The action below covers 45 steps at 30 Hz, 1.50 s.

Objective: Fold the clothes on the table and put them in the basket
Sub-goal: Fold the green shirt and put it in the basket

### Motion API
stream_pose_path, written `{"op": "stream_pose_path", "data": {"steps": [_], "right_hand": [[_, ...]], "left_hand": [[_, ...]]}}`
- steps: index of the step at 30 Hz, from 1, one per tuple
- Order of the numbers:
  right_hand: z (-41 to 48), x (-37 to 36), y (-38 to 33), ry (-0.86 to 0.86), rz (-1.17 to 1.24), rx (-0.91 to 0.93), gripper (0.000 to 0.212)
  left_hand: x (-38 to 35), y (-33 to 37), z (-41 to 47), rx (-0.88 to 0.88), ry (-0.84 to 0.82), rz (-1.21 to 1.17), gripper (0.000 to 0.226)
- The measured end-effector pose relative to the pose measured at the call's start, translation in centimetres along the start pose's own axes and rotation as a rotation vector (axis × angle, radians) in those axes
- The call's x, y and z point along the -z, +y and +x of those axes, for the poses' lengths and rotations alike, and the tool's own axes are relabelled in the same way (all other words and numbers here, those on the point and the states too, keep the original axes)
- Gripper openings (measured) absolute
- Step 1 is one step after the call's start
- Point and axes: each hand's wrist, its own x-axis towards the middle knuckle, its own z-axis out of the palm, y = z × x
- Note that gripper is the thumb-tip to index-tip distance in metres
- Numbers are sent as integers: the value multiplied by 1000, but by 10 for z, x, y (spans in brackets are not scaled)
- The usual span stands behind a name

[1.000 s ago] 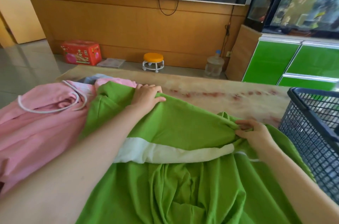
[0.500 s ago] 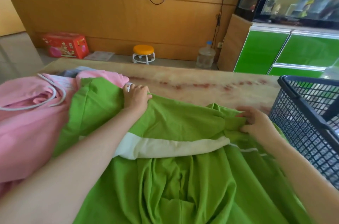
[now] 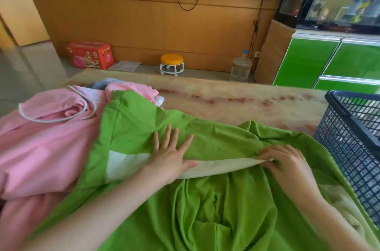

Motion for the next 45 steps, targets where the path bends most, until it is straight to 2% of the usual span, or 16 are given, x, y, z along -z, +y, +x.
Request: {"op": "stream_pose_path", "data": {"steps": [2, 4, 6, 8, 12, 14, 16, 20, 23, 27, 29, 32, 35, 39, 42, 45], "right_hand": [[3, 8, 0, 15, -42, -3, 23], [4, 8, -2, -268, -60, -94, 25], [2, 2, -5, -525, -127, -127, 27], [11, 2, -17, -529, -148, -145, 29], [41, 0, -71, -387, 168, -187, 31], [60, -15, -106, -387, 250, -122, 30], [83, -34, -145, -359, 349, -58, 30], [141, -75, -218, -328, 468, 12, 38], [177, -100, -261, -370, 560, -68, 51], [200, -122, -283, -397, 371, -154, 45], [205, -122, -288, -336, 461, -172, 33], [215, -123, -290, -131, 731, -291, 14], [220, -135, -293, -139, 707, -319, 16], [217, -153, -301, -349, 533, -223, 47], [218, -146, -306, -256, 501, -193, 32], [216, -142, -303, -244, 643, -222, 41]], "left_hand": [[2, -5, 0, 14, -12, -24, 73], [3, -11, -3, -6, -119, -24, 73], [7, -18, -9, -8, -118, -77, 71], [16, -26, -18, 5, 36, -139, 64], [32, -57, -52, -11, 535, -209, 42], [32, -80, -75, 66, 742, -255, 27], [25, -101, -98, 193, 825, -295, 27], [15, -114, -130, 336, 741, -474, 38], [15, -114, -128, 417, 625, -487, 46], [14, -113, -124, 414, 570, -462, 53], [14, -118, -126, 408, 580, -486, 49], [15, -130, -132, 378, 652, -559, 43], [19, -138, -136, 396, 702, -572, 45], [15, -133, -144, 370, 665, -526, 49], [10, -137, -146, 358, 675, -578, 44], [7, -142, -145, 363, 703, -645, 34]]}}
